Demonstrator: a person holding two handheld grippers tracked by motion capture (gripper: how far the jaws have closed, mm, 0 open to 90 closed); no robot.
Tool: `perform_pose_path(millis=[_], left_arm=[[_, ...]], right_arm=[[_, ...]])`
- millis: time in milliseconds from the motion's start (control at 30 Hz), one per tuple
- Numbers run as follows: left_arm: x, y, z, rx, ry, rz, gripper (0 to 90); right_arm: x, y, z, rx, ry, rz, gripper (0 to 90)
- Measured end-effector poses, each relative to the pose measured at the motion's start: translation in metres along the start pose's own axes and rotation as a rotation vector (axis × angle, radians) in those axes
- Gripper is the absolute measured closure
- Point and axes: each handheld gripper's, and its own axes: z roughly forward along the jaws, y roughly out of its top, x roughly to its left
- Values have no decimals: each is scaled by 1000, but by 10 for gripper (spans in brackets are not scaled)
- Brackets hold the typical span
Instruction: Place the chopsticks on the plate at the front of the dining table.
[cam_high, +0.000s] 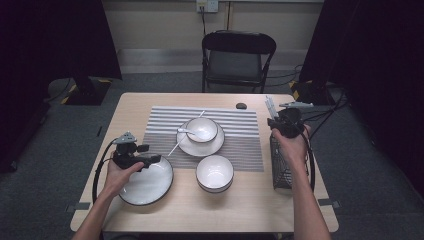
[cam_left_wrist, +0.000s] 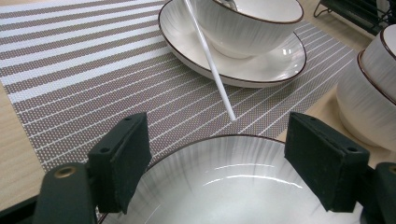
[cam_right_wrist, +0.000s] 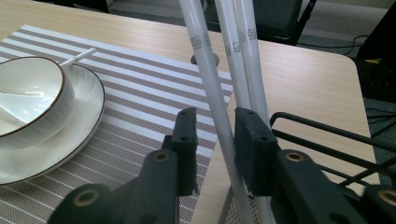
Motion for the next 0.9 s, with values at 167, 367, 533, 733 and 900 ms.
perform_pose_path(millis=[167,367,533,733,900], left_arm=[[0,0,0,0,0,1,221],[-1,1,1,1,0,6,223],[0,0,0,-2,2,-2,224],[1,1,-1,-5,4,-1,225],[2,1,-3,-12,11,-7,226]], right_arm=[[0,0,-5,9,17,-11,755],[2,-2,-7,25,27,-11,720],[3,-3,-5,52,16,-33,766],[4,-3,-8,33,6,-47,797],[3,0,-14,-15,3,-38,820]])
